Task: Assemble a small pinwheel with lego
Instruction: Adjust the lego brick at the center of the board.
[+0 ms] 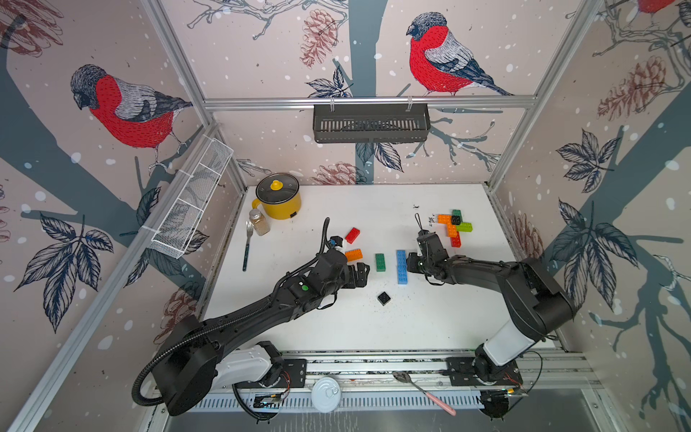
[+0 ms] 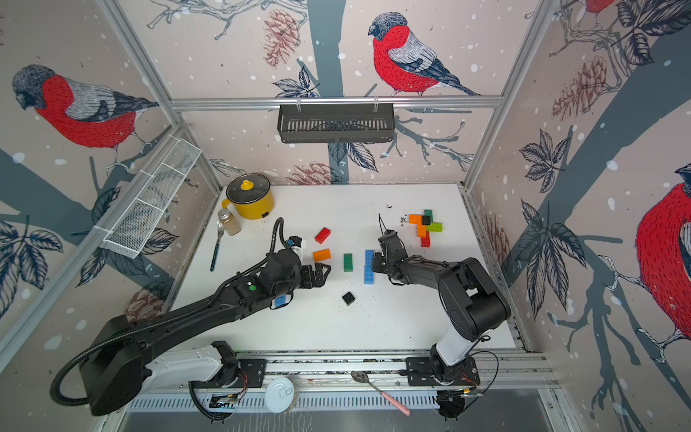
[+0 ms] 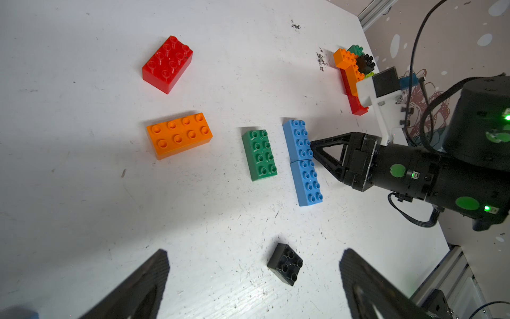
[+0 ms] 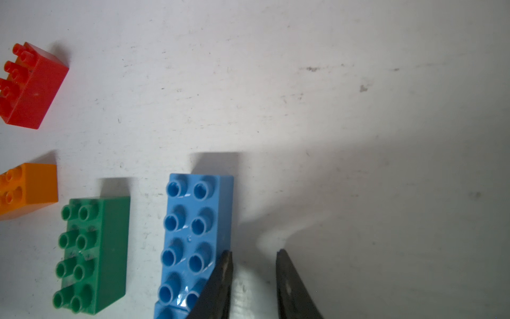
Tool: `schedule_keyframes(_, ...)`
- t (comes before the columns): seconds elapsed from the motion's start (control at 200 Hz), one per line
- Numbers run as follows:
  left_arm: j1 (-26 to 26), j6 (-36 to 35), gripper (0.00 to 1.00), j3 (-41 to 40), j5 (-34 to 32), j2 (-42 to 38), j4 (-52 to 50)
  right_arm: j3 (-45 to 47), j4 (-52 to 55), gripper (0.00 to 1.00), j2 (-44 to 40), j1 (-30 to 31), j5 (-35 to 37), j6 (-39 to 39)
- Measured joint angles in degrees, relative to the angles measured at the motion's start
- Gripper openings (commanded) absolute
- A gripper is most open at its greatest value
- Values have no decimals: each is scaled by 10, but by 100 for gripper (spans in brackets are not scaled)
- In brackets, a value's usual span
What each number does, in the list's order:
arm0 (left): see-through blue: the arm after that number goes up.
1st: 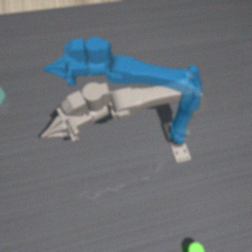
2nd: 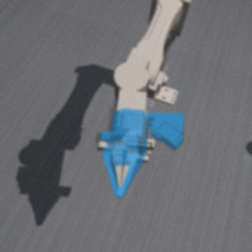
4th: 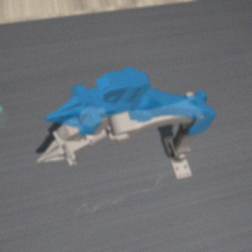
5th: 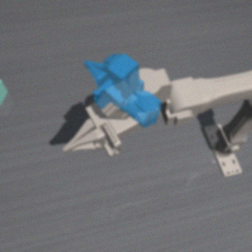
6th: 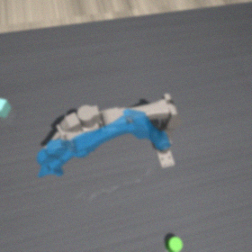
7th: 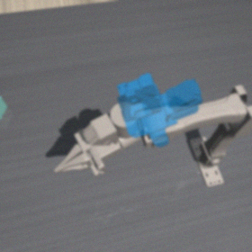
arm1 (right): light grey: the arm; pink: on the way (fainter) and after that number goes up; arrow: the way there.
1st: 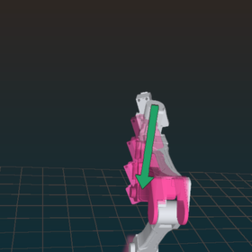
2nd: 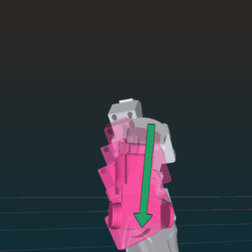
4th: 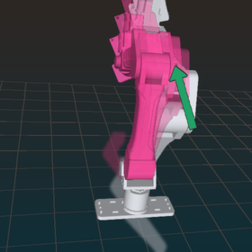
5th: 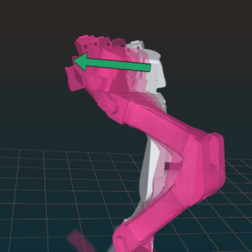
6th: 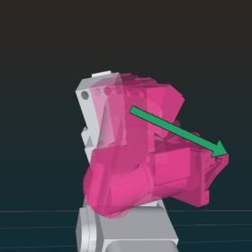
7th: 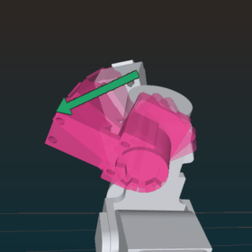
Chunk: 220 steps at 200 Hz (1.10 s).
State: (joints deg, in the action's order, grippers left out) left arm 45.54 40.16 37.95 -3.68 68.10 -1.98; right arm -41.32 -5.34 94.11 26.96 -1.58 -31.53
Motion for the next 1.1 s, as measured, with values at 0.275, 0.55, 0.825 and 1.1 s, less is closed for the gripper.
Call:
schedule_keyframes(0.275, -1, 0, 97, 0, -5, 4, 2, -1, 3, 30, 0, 2, 0, 0)
schedule_keyframes(0.55, -4, 1, 97, -5, -9, 4, 3, -3, -3, 30, 6, 2, 0, 0)
schedule_keyframes(0.825, -7, 1, 97, -5, -9, 5, 3, -11, -6, 31, 15, -3, 2, 0)
schedule_keyframes(1.1, -9, 2, 97, -5, -8, 4, 3, -37, -17, 31, 43, -20, 5, 2)
